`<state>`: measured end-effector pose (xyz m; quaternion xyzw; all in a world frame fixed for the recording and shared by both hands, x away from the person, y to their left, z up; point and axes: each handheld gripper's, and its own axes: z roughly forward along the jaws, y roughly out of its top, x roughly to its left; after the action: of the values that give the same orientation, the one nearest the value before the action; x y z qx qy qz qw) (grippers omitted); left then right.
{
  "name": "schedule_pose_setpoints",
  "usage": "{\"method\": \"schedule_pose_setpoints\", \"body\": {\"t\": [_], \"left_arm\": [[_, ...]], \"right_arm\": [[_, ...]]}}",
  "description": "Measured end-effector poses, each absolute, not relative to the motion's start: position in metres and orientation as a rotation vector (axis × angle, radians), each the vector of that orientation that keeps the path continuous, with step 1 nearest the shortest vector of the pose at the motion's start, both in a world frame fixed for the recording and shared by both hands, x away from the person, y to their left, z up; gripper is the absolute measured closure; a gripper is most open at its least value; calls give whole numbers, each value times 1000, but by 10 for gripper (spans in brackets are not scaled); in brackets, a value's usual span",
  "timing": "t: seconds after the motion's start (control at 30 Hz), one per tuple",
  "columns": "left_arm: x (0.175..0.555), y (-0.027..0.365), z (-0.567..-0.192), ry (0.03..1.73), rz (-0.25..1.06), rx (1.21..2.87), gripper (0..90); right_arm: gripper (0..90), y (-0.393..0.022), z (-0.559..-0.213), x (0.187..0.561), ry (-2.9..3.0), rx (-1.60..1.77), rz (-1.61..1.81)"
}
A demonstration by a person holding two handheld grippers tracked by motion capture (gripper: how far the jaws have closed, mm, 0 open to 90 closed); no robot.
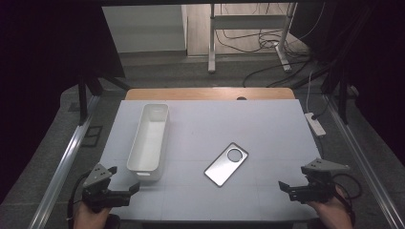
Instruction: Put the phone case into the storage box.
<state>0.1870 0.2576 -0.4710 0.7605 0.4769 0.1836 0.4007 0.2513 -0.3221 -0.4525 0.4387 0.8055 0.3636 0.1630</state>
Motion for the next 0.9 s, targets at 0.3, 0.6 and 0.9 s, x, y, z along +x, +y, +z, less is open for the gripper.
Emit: {"method": "schedule_pose_setpoints", "body": {"t": [0.3, 0.6, 0.9], "left_arm": [[187, 257, -471, 1206, 466, 1923, 5], [186, 256, -471, 1196, 476, 1936, 6], [187, 256, -471, 1200, 471, 1930, 6]], "right_arm": [[0, -318, -452, 257, 2332, 1210, 1047], [0, -315, -452, 260, 2317, 1202, 1079], [0, -310, -448, 266, 2339, 1162, 1073]]}}
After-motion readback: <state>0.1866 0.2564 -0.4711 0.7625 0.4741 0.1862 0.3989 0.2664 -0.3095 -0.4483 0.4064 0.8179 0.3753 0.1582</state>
